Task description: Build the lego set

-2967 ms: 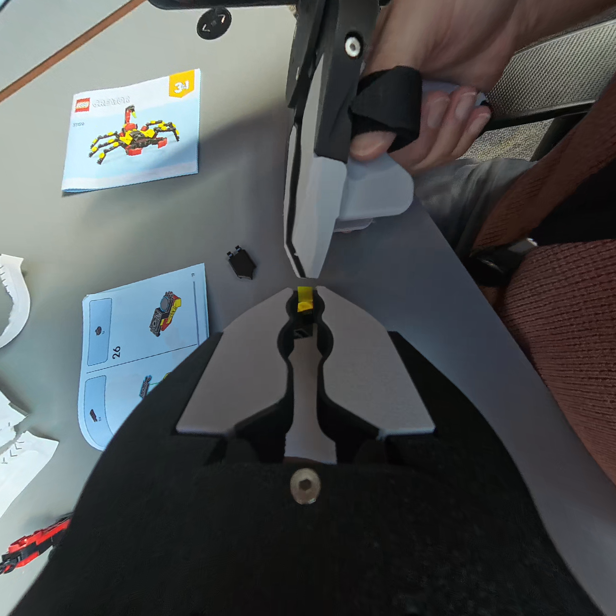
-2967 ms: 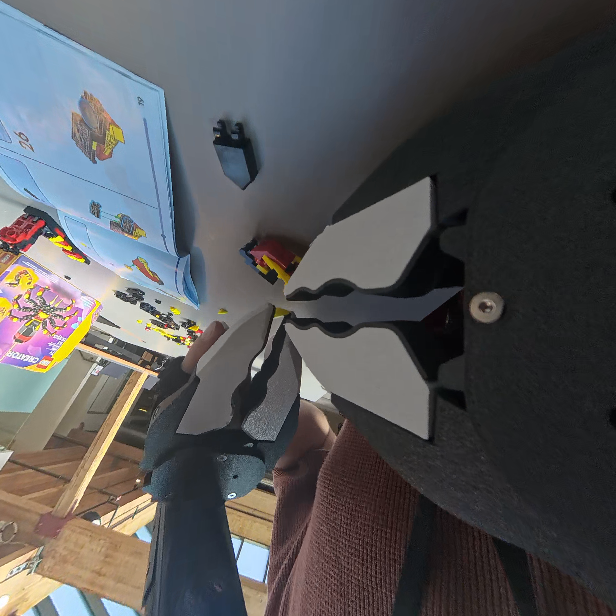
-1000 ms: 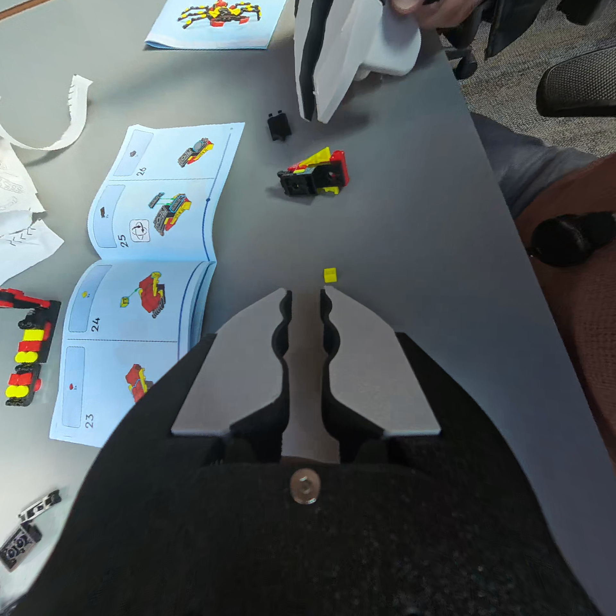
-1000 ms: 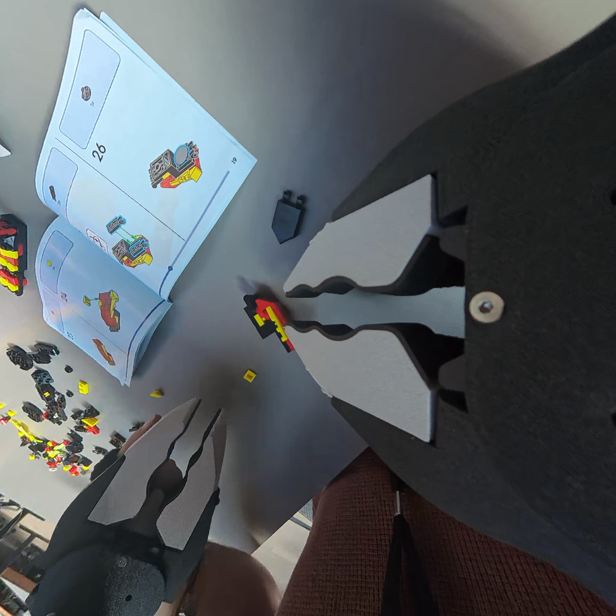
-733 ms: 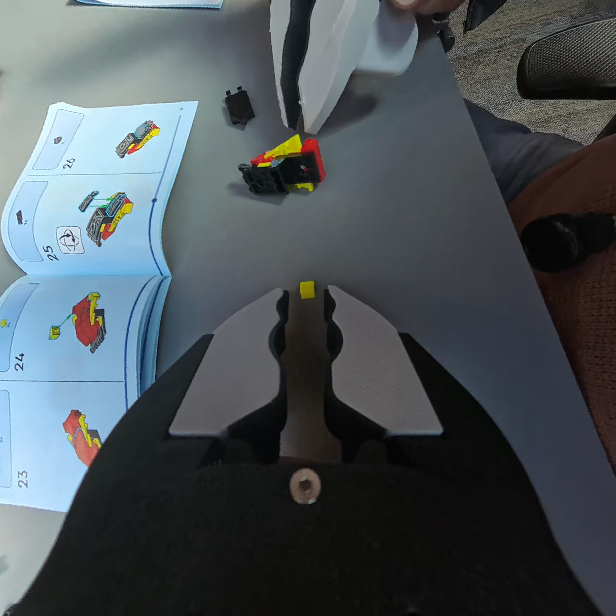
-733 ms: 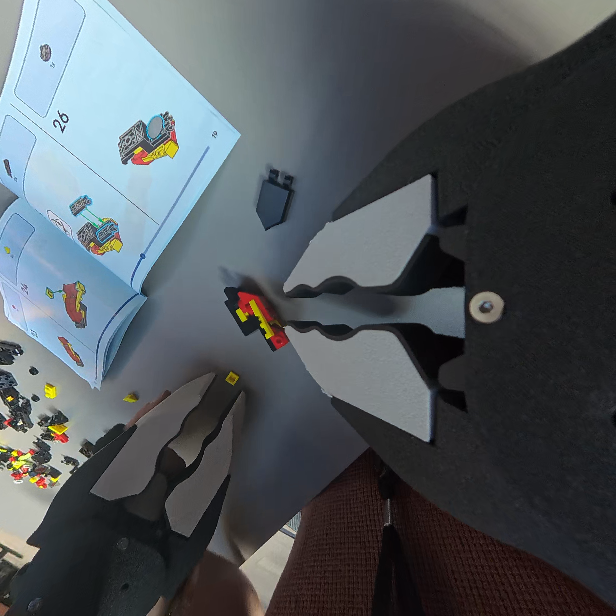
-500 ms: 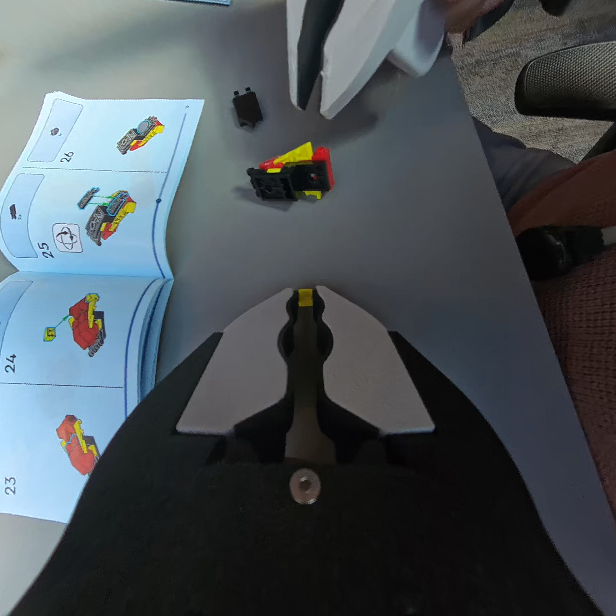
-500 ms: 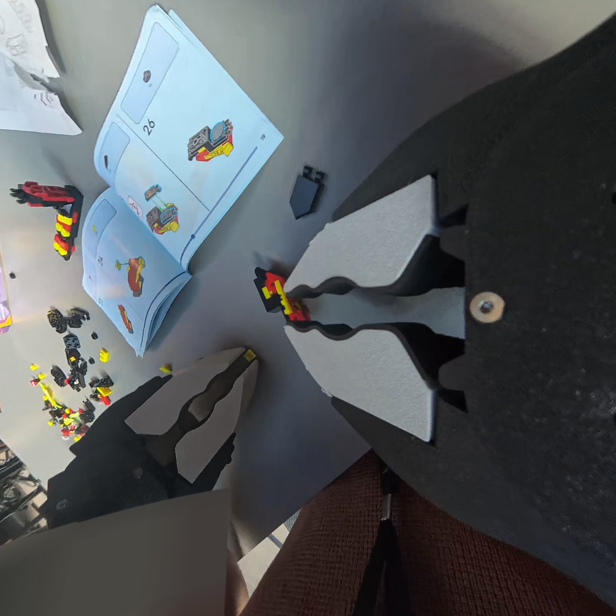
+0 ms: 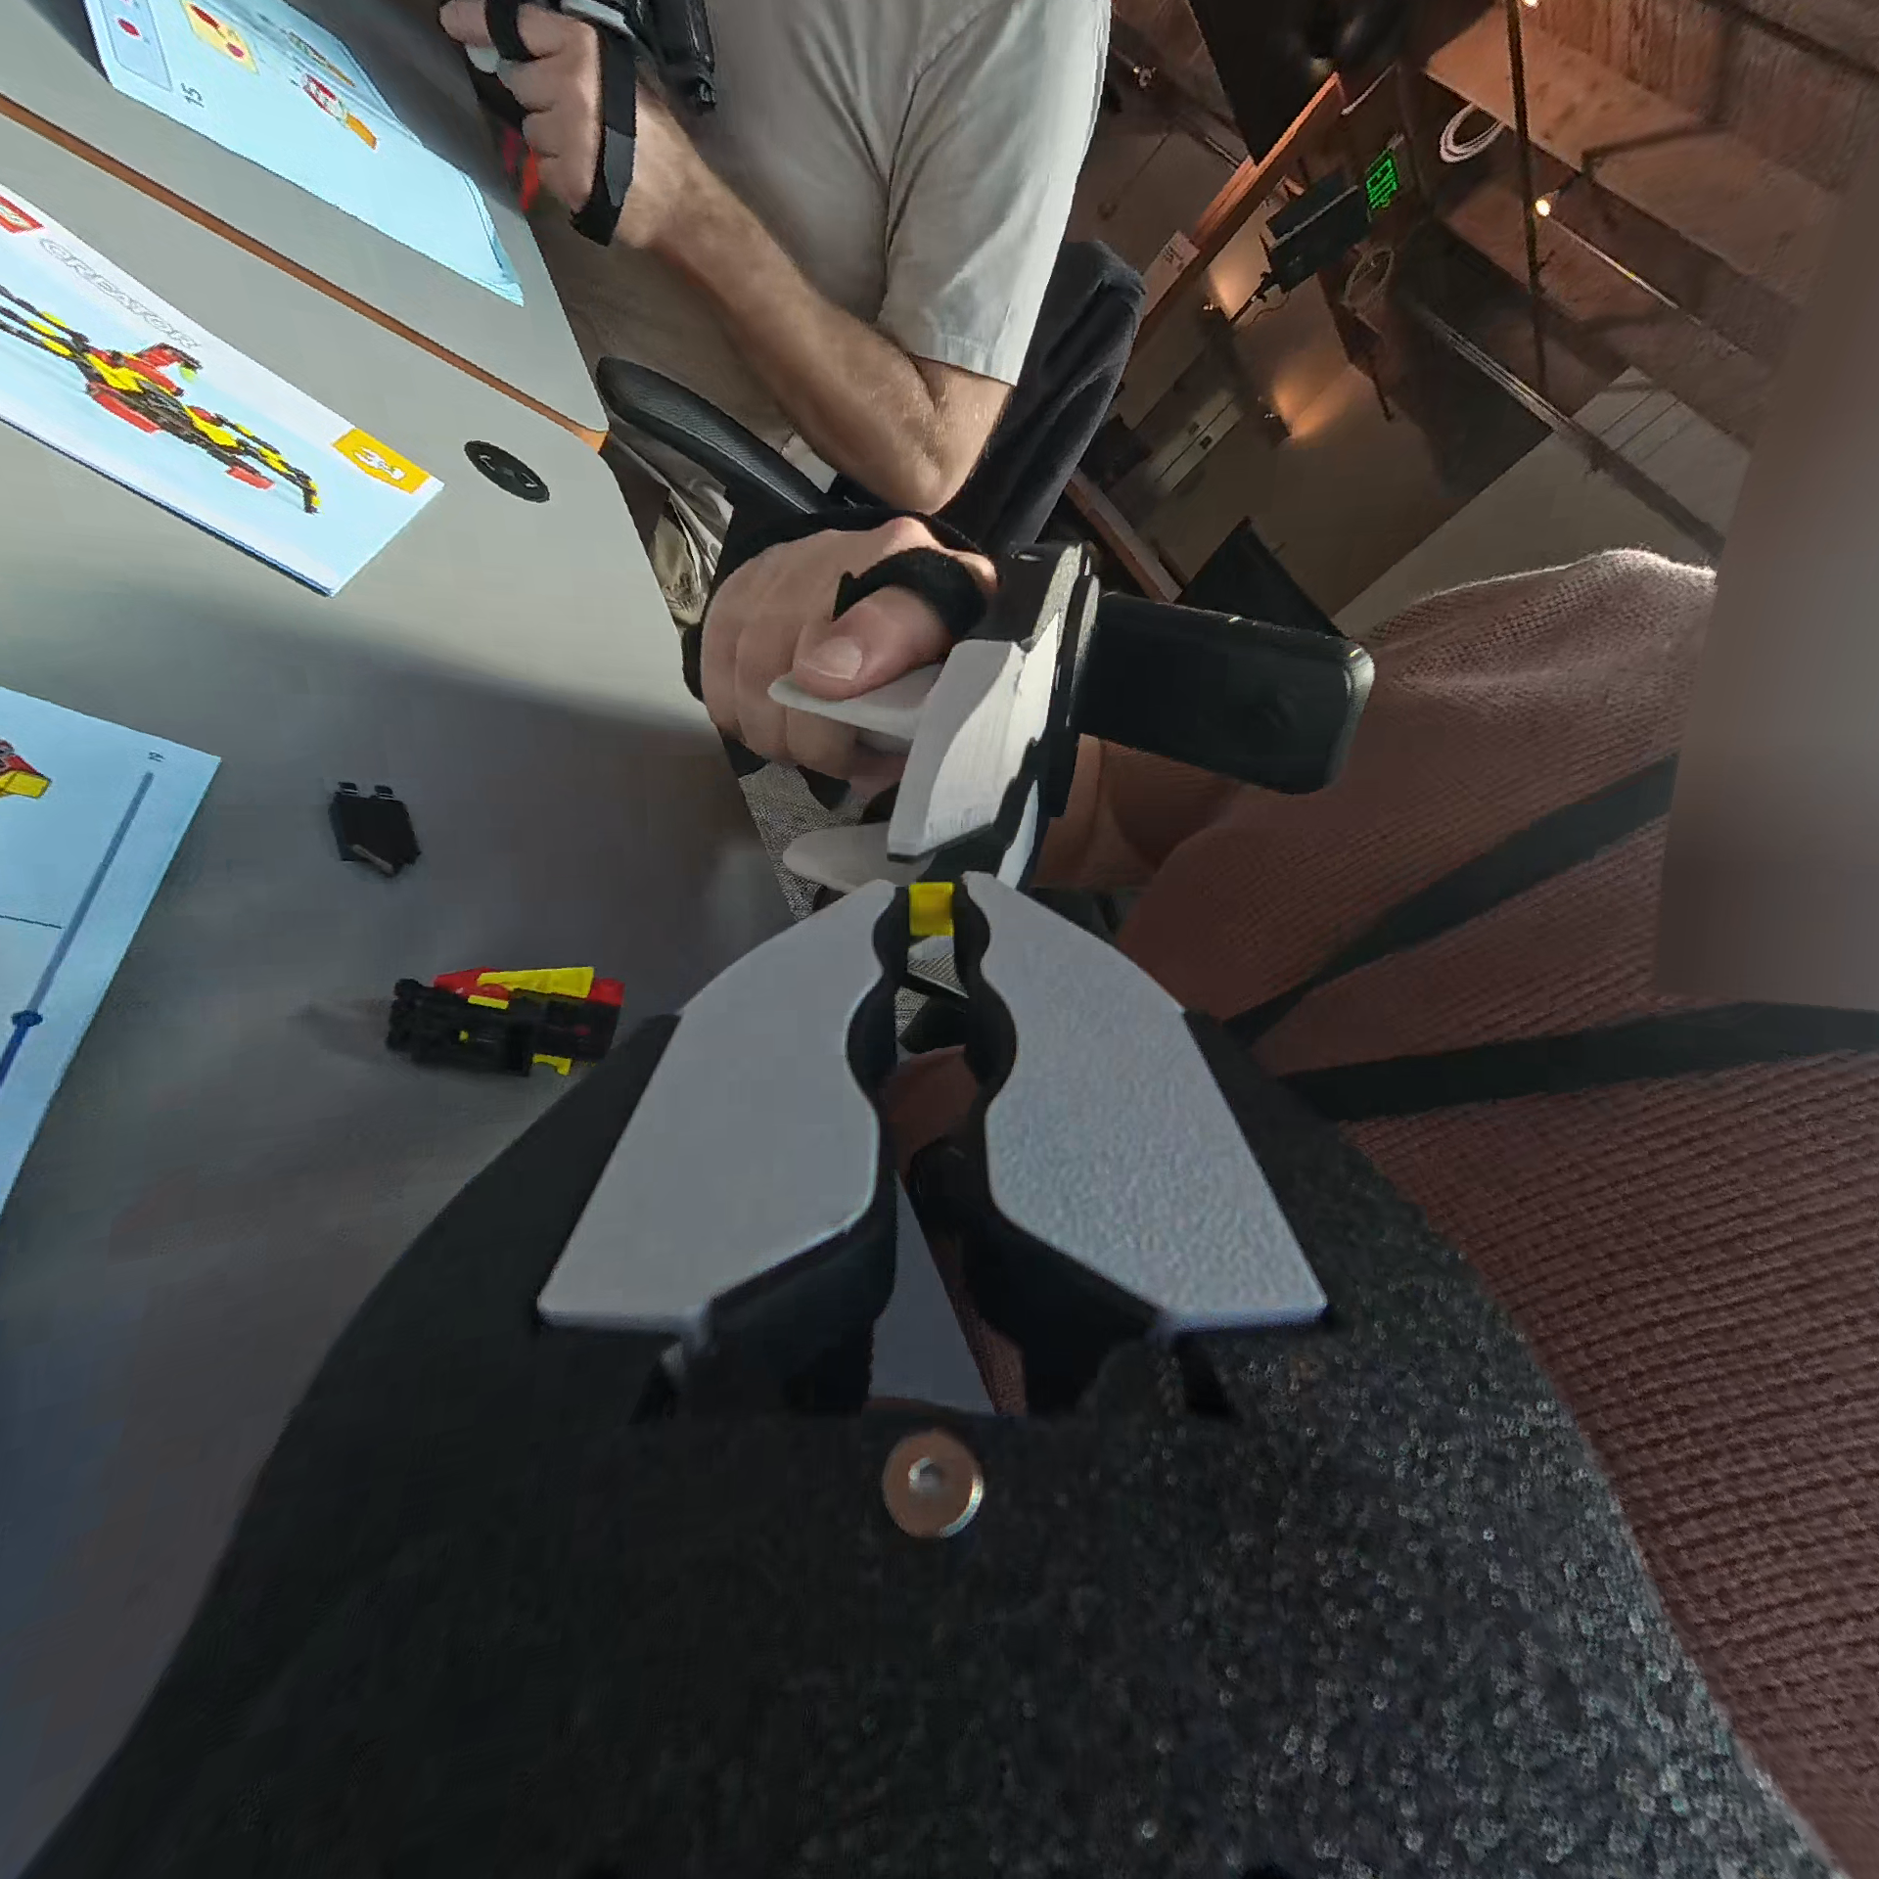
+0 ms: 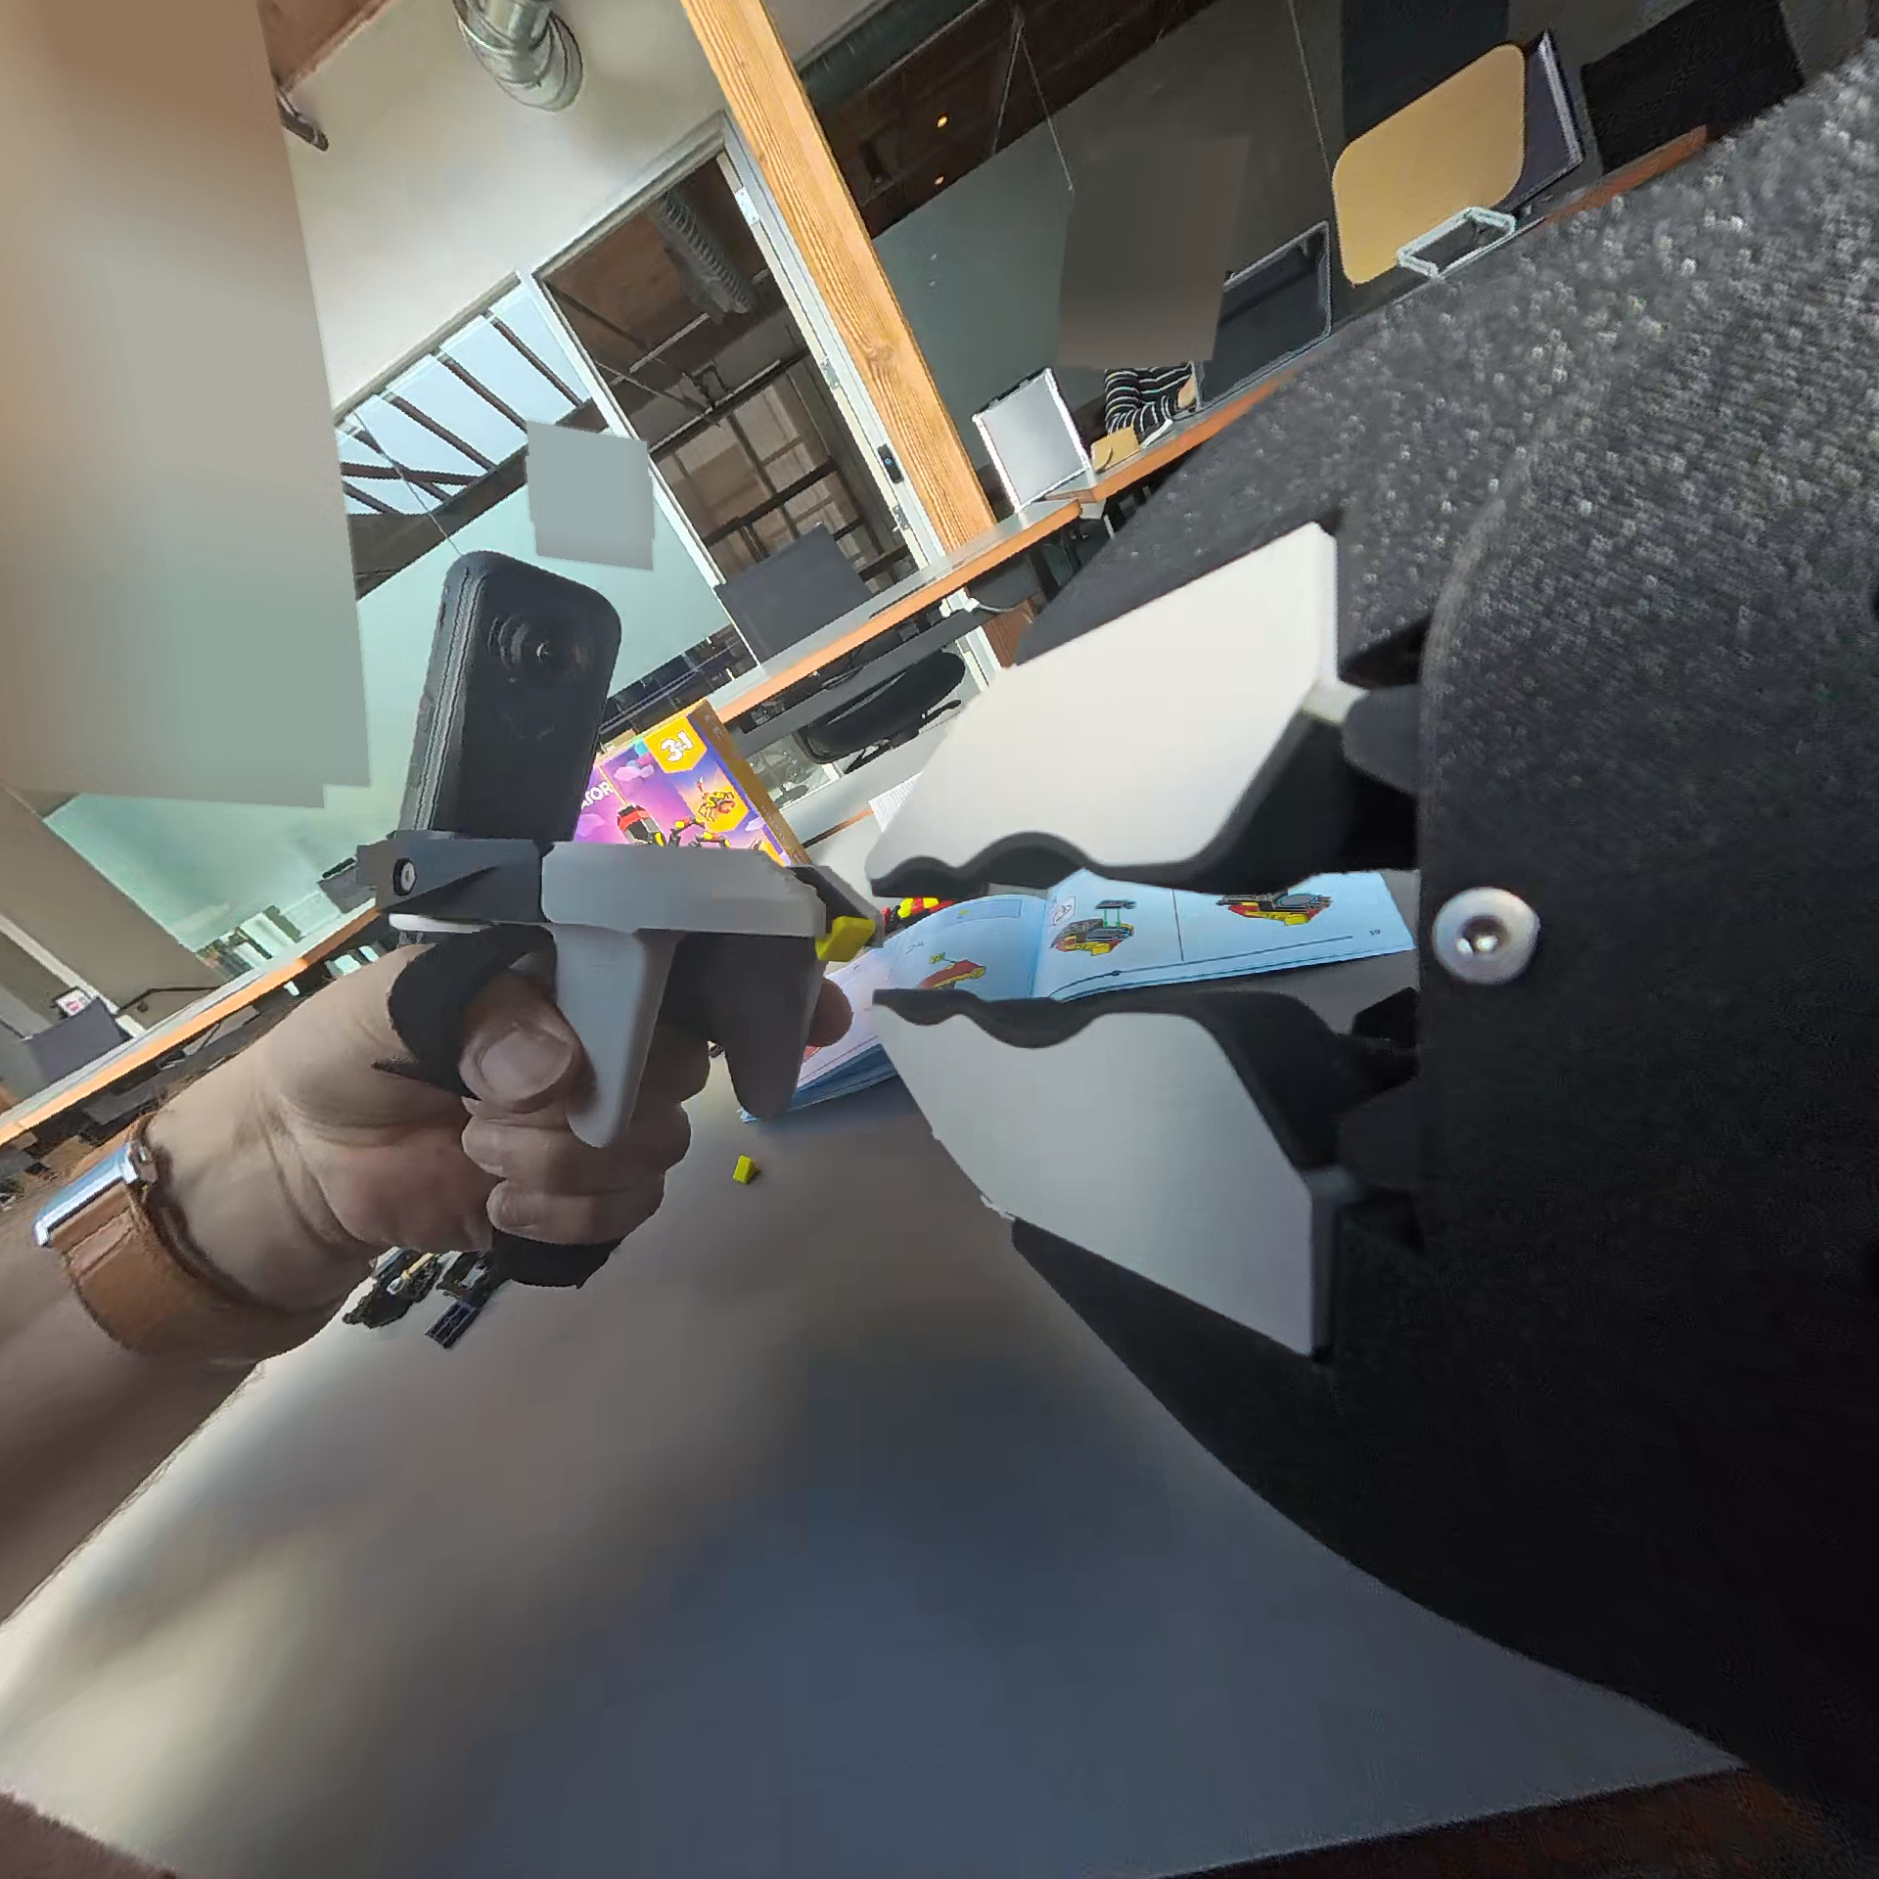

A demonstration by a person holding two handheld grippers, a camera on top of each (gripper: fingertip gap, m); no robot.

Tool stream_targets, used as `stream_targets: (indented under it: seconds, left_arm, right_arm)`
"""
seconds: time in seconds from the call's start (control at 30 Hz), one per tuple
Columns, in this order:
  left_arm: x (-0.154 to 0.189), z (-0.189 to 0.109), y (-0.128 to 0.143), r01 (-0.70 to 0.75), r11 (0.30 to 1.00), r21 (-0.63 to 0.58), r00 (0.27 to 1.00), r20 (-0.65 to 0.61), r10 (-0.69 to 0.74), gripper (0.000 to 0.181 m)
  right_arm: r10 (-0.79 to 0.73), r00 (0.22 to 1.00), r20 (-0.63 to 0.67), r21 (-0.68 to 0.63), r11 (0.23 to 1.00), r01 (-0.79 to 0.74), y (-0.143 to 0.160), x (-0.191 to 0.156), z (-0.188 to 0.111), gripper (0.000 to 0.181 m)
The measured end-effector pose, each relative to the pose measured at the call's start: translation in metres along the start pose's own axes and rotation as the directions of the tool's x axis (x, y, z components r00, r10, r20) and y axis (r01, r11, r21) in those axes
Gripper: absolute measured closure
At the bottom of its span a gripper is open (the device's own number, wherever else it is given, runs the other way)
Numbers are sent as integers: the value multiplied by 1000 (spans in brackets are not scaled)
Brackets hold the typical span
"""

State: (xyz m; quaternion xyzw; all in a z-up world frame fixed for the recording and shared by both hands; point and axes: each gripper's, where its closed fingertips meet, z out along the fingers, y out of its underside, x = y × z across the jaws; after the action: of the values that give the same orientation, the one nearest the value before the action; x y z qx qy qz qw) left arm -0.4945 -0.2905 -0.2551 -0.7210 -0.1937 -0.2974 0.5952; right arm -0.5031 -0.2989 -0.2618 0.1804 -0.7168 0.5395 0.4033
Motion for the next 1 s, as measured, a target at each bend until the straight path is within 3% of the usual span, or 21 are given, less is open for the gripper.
stream_targets:
  seconds: [0.2, 0.3, 0.37, 0.43, 0.47, 0.53, 0.57, 0.63, 0.7, 0.77, 0.9, 1.0]
  left_arm:
    - [0, 7, 2, 51, 999, 13, 998, -23, -51, 173]
    - [-3, 4, -3, 61, 996, 69, 998, -10, -60, 169]
    - [-6, -3, -13, 2, 989, 146, 999, 31, -7, 169]
    - [-12, -9, -20, -128, 974, 185, 984, 143, 102, 171]
    - [-14, -9, -22, -227, 959, 172, 959, 213, 189, 171]
    - [-19, -9, -29, -444, 891, 95, 847, 369, 382, 171]
    - [-21, -8, -32, -547, 837, 32, 762, 434, 481, 170]
    - [-22, -4, -38, -693, 716, -82, 587, 513, 626, 169]
    - [-16, 2, -44, -778, 614, -136, 463, 537, 705, 169]
    - [-12, 7, -48, -820, 546, -172, 377, 557, 740, 167]
    - [-16, 11, -48, -827, 507, -243, 278, 607, 745, 163]
    - [-16, 15, -45, -831, 489, -264, 241, 621, 745, 163]
  right_arm:
    - [8, 1000, -14, 17, 1000, -8, -5, 0, -2, 177]
    - [171, 985, -26, -1, 985, -171, 2, 3, -4, 178]
    - [392, 919, -36, 8, 920, -392, 7, 8, -7, 178]
    - [685, 728, -11, 53, 728, -684, 9, 15, -11, 179]
    - [816, 578, 31, 86, 573, -815, 7, 19, -13, 178]
    - [960, 215, 177, 144, 191, -971, 2, 31, -18, 178]
    - [969, 55, 242, 148, 19, -989, 1, 35, -19, 179]
    - [920, -189, 342, 145, -250, -957, 3, 43, -21, 179]
    - [840, -348, 417, 132, -434, -891, 3, 46, -21, 179]
    - [795, -435, 422, 133, -529, -838, 9, 45, -19, 179]
    - [723, -490, 487, 215, -643, -735, 14, 52, -25, 179]
    - [724, -507, 467, 234, -655, -719, 15, 48, -20, 179]
